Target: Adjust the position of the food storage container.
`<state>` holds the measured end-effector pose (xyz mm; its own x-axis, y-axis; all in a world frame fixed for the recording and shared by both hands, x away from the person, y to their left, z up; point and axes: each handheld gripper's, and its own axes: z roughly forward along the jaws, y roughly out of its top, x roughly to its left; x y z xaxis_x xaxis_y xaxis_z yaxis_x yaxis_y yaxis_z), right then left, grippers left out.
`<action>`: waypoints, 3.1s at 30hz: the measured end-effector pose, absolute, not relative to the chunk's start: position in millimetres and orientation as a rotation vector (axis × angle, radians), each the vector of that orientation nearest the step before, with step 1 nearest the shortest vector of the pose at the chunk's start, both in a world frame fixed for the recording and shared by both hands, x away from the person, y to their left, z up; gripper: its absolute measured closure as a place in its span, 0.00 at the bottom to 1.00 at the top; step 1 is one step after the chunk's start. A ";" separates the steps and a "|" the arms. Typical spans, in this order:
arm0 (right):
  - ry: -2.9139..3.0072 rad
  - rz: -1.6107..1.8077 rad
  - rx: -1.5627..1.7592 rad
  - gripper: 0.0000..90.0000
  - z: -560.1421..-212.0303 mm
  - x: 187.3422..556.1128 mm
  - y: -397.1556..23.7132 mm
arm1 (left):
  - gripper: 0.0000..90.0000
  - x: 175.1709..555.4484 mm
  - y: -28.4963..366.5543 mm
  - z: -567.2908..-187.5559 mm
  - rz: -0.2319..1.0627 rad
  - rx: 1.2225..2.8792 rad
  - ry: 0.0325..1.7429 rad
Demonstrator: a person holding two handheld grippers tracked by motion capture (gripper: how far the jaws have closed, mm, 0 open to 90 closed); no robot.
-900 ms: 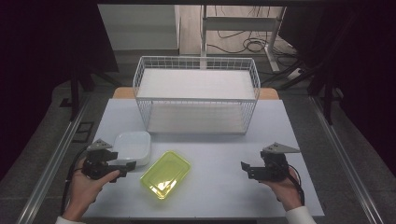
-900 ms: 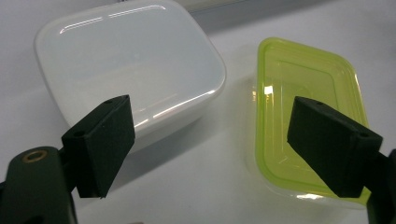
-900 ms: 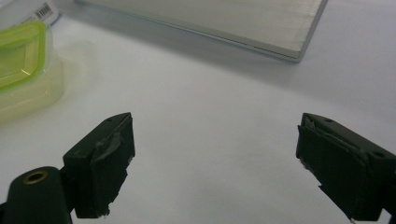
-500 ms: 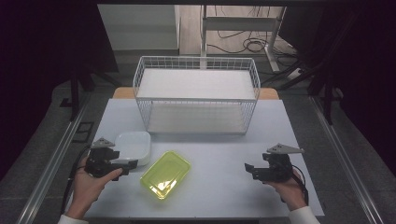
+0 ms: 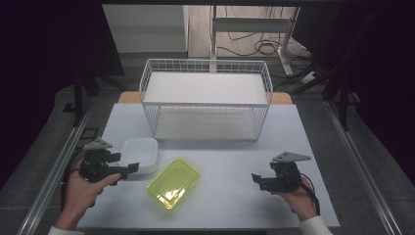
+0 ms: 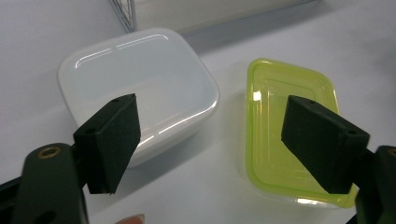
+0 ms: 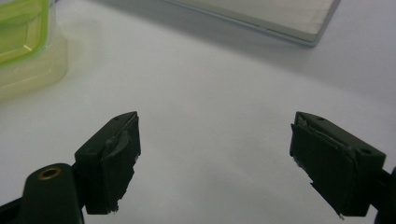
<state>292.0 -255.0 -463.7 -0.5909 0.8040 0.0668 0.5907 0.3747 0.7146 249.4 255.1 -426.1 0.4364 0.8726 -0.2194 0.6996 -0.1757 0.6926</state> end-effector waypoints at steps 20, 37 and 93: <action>2.367 1.009 1.234 0.19 -469.1 291.1 -255.4 | 0.46 317.9 190.3 -442.9 0.150 2.159 1.286; 2.381 0.971 1.243 0.19 -474.5 291.7 -253.2 | 0.86 341.1 171.0 -460.3 0.071 2.221 1.325; 2.393 0.920 1.252 0.19 -481.0 290.2 -253.7 | 0.99 249.6 205.9 -455.4 0.086 2.272 1.252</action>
